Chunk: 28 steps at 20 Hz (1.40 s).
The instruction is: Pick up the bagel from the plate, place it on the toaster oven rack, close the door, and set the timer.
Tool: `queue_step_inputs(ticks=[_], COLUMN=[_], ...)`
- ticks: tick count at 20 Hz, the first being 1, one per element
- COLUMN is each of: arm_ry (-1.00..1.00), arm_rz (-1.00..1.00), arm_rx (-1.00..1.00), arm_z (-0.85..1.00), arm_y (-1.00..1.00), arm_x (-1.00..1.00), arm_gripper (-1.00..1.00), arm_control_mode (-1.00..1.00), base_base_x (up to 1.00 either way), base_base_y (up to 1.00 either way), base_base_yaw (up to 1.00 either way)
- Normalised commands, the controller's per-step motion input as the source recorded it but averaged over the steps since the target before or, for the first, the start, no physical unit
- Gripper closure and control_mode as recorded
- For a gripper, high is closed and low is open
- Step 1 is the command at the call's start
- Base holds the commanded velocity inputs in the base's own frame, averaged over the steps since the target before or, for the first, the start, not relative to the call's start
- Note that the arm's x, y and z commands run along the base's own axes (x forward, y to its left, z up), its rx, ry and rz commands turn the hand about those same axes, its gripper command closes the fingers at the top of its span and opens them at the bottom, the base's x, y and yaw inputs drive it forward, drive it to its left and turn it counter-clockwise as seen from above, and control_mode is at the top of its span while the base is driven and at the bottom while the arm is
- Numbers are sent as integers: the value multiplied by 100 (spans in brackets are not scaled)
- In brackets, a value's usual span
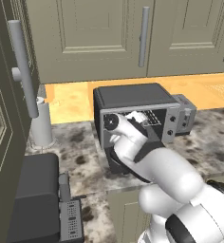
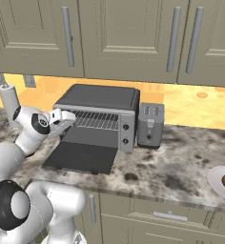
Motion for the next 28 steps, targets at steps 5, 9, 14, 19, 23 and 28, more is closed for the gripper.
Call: queue_step_inputs(ticks=[5,9,14,19,23,28], arm_ry=[0,0,0,0,-1,0], arm_rz=[0,2,3,11,17,15], arm_rx=[-13,-11,-9,-3,0,-1], arm_z=[-16,-15,-19,-25,-22,-8], arm_y=[1,4,0,0,0,2], arm_x=[34,36,27,11,1,5], arm_gripper=[-100,-100,-100,-100,-100,-100], arm_control_mode=[-100,-100,-100,-100,-100,-100], base_base_x=[0,0,0,0,0,0], base_base_y=[0,0,0,0,0,0], base_base_yaw=[0,0,0,0,0,0])
